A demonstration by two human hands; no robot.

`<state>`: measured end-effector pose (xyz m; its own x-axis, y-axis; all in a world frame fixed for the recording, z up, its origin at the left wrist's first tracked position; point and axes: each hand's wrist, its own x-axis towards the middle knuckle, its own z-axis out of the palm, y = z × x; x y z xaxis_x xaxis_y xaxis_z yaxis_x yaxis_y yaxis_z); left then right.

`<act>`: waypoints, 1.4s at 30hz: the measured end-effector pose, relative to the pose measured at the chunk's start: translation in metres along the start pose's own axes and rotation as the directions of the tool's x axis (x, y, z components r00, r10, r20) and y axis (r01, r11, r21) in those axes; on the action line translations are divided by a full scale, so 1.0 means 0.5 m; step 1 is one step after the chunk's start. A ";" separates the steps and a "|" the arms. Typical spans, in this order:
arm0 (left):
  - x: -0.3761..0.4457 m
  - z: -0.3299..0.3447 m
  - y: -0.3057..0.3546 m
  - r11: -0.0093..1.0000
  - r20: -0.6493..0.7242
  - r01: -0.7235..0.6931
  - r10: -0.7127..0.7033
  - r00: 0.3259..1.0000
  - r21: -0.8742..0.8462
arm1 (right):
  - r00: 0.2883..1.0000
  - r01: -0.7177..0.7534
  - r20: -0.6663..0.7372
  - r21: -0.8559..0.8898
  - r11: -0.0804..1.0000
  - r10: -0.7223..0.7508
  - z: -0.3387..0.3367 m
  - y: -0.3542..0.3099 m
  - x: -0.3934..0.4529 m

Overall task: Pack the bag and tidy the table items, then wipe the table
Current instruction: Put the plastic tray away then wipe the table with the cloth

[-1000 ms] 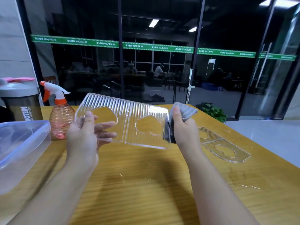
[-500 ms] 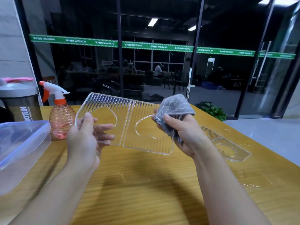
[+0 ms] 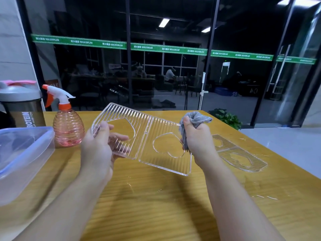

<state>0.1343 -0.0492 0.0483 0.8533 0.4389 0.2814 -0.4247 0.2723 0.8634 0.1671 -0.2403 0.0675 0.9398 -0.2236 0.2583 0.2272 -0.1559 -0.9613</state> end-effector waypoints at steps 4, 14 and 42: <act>-0.001 -0.001 -0.001 1.000 -0.030 -0.031 0.030 0.999 -0.006 | 0.995 0.079 -0.061 -0.093 0.993 -0.085 0.016 0.016 -0.006; -0.001 0.002 0.003 0.995 -0.054 -0.096 0.098 0.994 0.031 | 0.887 0.459 0.170 -0.424 0.781 -0.429 0.040 0.021 -0.011; -0.057 0.038 -0.007 0.977 0.151 -0.190 0.175 0.973 0.093 | 0.924 0.351 0.040 -0.486 0.800 -0.381 0.006 0.015 -0.028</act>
<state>0.1173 -0.0792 0.0451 0.8016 0.3453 0.4880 -0.5491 0.1026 0.8294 0.1564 -0.2357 0.0562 0.7918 -0.1085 0.6010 0.3878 -0.6709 -0.6321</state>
